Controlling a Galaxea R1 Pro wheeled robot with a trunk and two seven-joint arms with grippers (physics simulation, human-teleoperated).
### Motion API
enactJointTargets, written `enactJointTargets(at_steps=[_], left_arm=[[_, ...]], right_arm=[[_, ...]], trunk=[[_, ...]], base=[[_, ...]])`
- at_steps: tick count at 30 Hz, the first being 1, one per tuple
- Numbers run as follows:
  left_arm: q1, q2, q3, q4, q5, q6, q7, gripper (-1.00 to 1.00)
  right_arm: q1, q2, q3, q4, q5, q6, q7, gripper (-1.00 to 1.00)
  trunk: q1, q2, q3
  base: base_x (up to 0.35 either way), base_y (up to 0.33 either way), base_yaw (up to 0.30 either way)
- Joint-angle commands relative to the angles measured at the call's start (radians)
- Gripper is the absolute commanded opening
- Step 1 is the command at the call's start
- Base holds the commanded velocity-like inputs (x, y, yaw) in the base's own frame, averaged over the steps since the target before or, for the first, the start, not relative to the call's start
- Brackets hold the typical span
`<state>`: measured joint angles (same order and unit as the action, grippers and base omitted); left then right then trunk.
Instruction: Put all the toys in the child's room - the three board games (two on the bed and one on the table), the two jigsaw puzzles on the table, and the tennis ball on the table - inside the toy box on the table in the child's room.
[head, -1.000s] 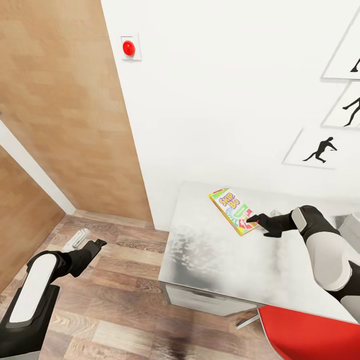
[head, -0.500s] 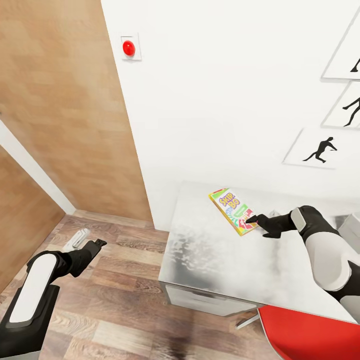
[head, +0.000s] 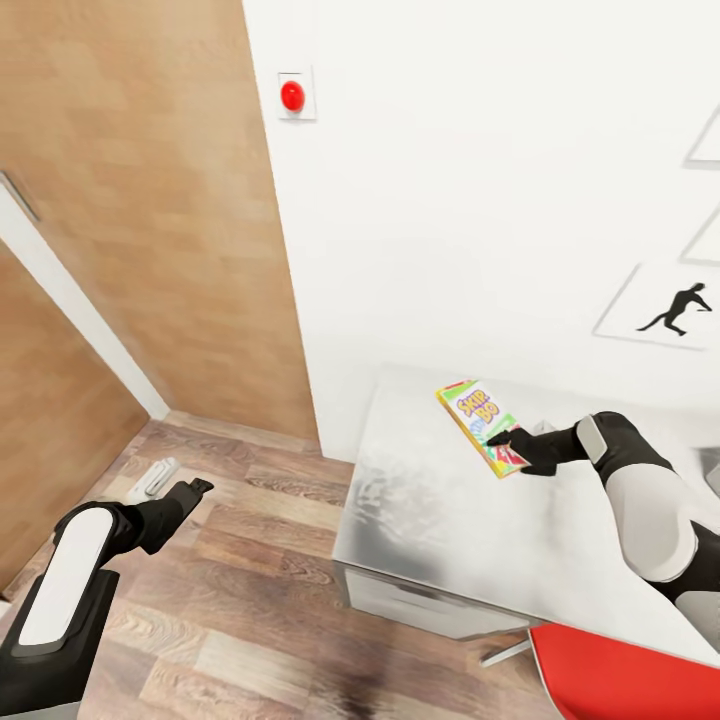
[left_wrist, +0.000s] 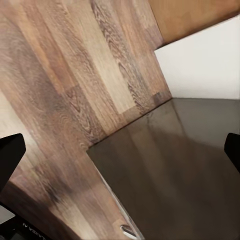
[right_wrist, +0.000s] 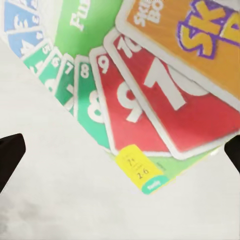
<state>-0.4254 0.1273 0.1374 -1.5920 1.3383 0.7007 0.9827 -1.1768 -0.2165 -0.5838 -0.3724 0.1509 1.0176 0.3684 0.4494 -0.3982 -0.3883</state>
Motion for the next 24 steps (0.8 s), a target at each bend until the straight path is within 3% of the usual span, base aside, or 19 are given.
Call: enactJointTargets(at_steps=[1,8,24], left_arm=[[-0.001,0.0,0.0,-0.001,0.007,0.005,0.008,1.0],[-0.001,0.0,0.0,0.0,0.007,0.004,0.008,1.0],[-0.001,0.0,-0.001,0.0,0.007,0.004,0.01,1.0]], right_arm=[[-0.001,0.001,-0.008,-0.001,0.007,0.003,0.007,1.0],[0.0,-0.002,-0.009,-0.001,-0.007,-0.003,0.006,1.0],[0.048,-0.02,-0.034,0.0,-0.075,-0.094,0.001,1.0]], trunk=[[0.001,-0.002,-0.002],[0.001,-0.002,-0.002],[0.001,-0.002,-0.002]], base=[[0.0,0.0,0.071],[0.0,0.0,0.04],[0.0,0.0,0.007]])
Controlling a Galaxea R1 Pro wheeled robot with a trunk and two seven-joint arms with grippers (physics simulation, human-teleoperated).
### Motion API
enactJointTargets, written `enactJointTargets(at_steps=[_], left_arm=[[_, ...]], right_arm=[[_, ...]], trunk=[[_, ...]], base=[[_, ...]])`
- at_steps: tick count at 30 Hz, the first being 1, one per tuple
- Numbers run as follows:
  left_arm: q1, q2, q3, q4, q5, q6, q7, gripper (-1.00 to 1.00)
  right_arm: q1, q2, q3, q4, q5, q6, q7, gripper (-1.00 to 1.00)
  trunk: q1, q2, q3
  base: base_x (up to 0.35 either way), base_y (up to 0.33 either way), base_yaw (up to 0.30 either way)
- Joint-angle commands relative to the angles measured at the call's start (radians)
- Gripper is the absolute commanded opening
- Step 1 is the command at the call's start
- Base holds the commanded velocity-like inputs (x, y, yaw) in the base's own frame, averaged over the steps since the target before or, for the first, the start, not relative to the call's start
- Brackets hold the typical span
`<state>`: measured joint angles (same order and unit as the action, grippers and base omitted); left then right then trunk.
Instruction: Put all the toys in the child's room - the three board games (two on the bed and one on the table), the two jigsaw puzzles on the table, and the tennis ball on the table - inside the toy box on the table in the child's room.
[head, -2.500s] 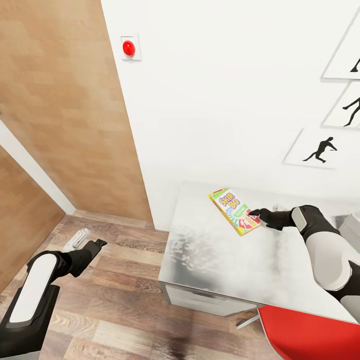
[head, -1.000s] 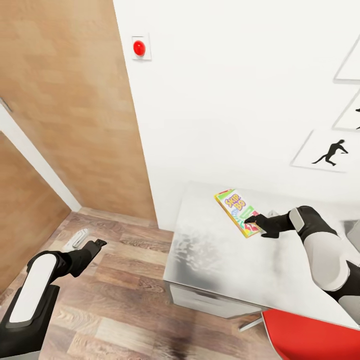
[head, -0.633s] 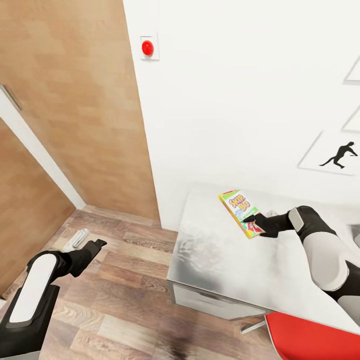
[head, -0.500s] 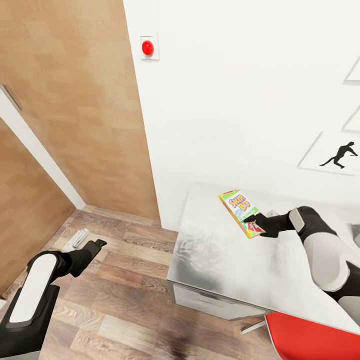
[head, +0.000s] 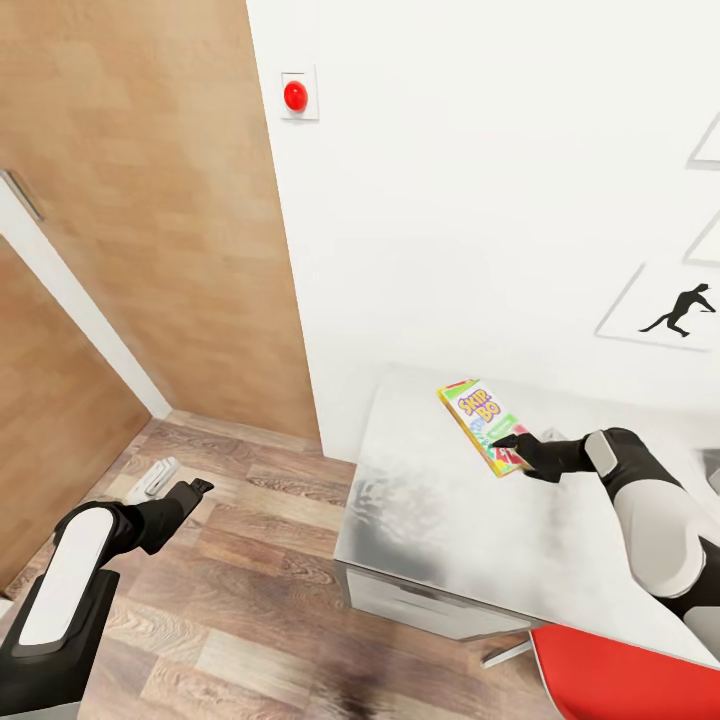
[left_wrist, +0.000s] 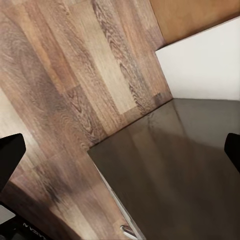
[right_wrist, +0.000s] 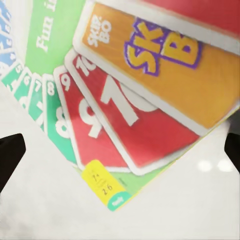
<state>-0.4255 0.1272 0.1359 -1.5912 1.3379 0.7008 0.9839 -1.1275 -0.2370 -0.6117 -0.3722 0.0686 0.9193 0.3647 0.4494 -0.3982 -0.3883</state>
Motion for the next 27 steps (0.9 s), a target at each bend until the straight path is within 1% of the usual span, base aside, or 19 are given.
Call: enactJointTargets(at_steps=[1,5,7,15,27], left_arm=[[-0.001,0.0,0.001,-0.001,0.007,0.004,0.008,1.0],[-0.001,0.0,0.001,-0.001,0.007,0.004,0.008,1.0],[-0.001,0.0,0.001,-0.001,0.007,0.004,0.008,1.0],[-0.001,0.0,0.001,-0.001,0.007,0.004,0.008,1.0],[-0.001,0.0,-0.001,-0.001,0.008,0.004,0.008,1.0]], right_arm=[[0.001,-0.003,-0.009,-0.001,0.004,0.001,0.004,1.0],[0.003,-0.01,-0.012,-0.001,-0.002,-0.003,0.004,1.0],[0.005,-0.018,-0.014,-0.001,-0.006,-0.006,0.004,1.0],[0.008,-0.031,-0.016,-0.001,-0.01,-0.011,0.004,1.0],[0.008,-0.034,-0.017,-0.003,-0.012,-0.013,0.004,1.0]], trunk=[[0.001,-0.002,-0.002],[0.001,-0.002,-0.002],[0.001,-0.002,-0.002],[0.001,-0.002,-0.002],[0.001,-0.002,-0.002]], base=[[0.0,0.0,0.002],[0.0,0.0,0.001],[0.0,0.0,0.0],[0.0,0.0,0.0],[0.0,0.0,0.0]])
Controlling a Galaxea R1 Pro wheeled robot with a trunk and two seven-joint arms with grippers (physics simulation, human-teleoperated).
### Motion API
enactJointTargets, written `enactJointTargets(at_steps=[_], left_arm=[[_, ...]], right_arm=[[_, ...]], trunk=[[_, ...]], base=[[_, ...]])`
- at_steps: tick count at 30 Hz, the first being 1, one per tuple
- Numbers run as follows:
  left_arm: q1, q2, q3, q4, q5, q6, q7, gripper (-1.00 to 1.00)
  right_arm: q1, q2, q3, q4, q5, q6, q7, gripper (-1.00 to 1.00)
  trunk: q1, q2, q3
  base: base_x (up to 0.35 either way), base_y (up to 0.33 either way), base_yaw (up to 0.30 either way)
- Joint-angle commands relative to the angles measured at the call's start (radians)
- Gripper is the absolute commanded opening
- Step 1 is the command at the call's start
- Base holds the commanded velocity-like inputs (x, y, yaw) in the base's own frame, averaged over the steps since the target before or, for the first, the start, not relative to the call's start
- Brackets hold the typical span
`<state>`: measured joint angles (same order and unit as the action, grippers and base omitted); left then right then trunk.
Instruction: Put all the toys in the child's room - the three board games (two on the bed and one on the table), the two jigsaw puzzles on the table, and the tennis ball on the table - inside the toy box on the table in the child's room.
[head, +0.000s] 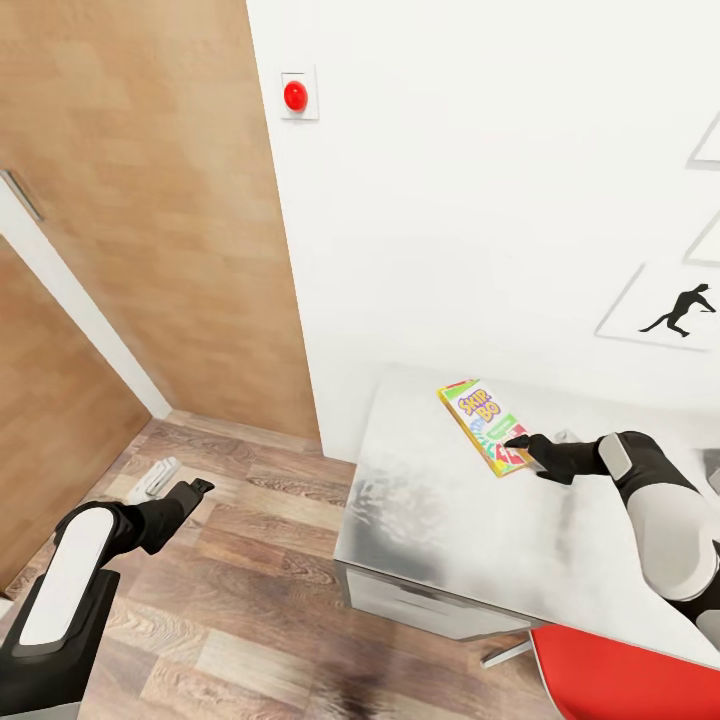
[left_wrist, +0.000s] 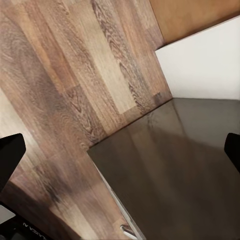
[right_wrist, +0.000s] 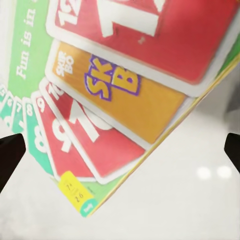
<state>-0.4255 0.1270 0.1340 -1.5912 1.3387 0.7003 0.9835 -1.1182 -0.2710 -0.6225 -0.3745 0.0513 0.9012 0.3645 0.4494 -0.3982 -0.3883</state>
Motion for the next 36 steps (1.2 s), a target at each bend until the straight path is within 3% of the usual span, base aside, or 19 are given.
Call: enactJointTargets(at_steps=[1,19,36], left_arm=[[-0.001,0.0,0.001,-0.001,0.008,0.005,0.008,1.0],[-0.001,0.0,0.001,-0.001,0.008,0.005,0.008,1.0],[-0.001,-0.001,0.0,-0.001,0.008,0.004,0.008,1.0]], right_arm=[[-0.001,0.001,-0.006,-0.001,0.006,0.005,0.004,1.0],[-0.002,0.006,-0.006,-0.001,0.003,0.004,0.005,1.0],[-0.002,0.002,-0.006,-0.006,0.003,0.004,0.005,1.0]], trunk=[[0.001,-0.002,-0.002],[0.001,-0.002,-0.002],[0.001,-0.002,-0.002]], base=[[0.0,0.0,0.0],[0.0,0.0,0.024],[0.0,0.0,0.235]])
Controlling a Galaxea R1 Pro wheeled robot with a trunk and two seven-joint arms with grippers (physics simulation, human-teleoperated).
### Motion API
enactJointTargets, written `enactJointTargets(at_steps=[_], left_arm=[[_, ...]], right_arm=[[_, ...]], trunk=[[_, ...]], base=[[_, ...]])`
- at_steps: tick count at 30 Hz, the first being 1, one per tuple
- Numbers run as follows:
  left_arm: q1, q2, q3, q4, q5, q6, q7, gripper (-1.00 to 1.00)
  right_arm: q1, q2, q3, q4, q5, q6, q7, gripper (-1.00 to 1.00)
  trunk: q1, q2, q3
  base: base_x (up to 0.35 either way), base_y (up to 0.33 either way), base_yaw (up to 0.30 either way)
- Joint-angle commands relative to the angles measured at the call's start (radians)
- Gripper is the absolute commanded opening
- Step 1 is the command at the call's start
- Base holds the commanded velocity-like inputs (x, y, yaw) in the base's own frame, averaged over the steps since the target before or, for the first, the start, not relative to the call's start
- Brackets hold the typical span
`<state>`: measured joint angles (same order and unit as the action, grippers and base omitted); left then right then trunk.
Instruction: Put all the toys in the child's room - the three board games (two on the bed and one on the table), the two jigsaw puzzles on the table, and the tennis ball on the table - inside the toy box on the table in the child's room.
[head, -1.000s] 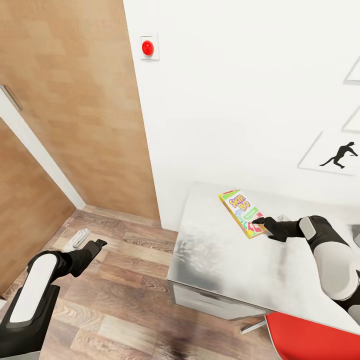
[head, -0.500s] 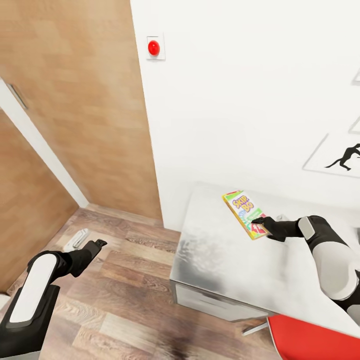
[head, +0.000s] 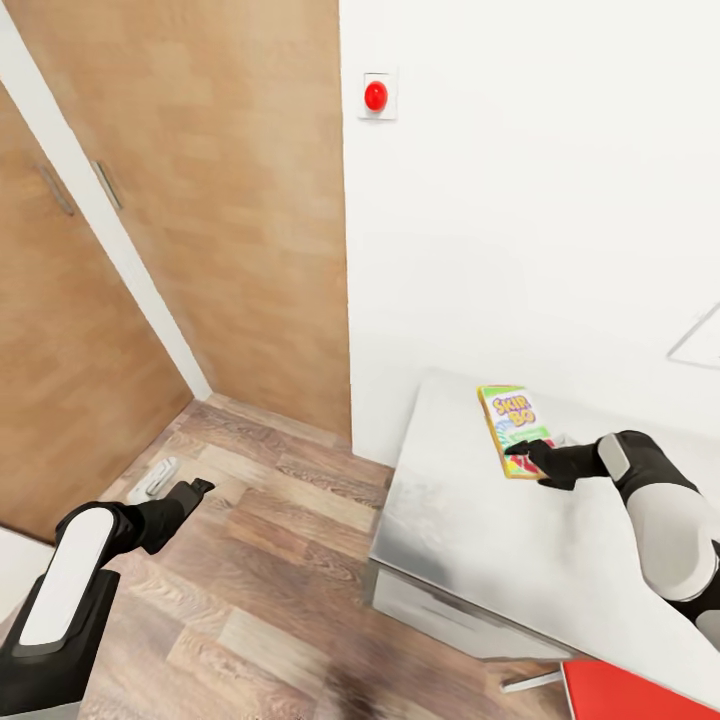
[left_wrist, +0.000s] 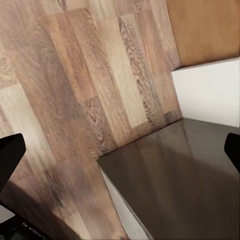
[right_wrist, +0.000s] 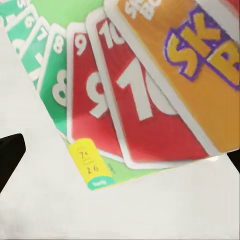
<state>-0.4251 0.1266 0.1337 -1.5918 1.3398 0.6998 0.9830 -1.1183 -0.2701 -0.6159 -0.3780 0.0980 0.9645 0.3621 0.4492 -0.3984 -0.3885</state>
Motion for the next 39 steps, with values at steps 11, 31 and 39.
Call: enactJointTargets(at_steps=[11,31,39], left_arm=[[-0.001,-0.001,0.0,0.0,0.007,0.004,0.008,1.0],[-0.001,-0.001,0.0,0.0,0.006,0.004,0.008,1.0],[0.0,0.001,0.002,0.0,0.004,0.004,0.009,1.0]], right_arm=[[-0.001,-0.004,-0.014,-0.008,-0.042,-0.059,0.007,1.0],[-0.001,-0.015,-0.014,-0.022,-0.042,-0.055,0.012,1.0],[0.004,-0.02,-0.013,-0.054,-0.044,-0.043,0.015,1.0]], trunk=[[0.001,-0.002,-0.002],[0.001,-0.002,-0.002],[0.001,-0.002,-0.002]], base=[[0.0,0.0,0.085],[0.0,0.0,0.006],[-0.005,0.0,0.0]])
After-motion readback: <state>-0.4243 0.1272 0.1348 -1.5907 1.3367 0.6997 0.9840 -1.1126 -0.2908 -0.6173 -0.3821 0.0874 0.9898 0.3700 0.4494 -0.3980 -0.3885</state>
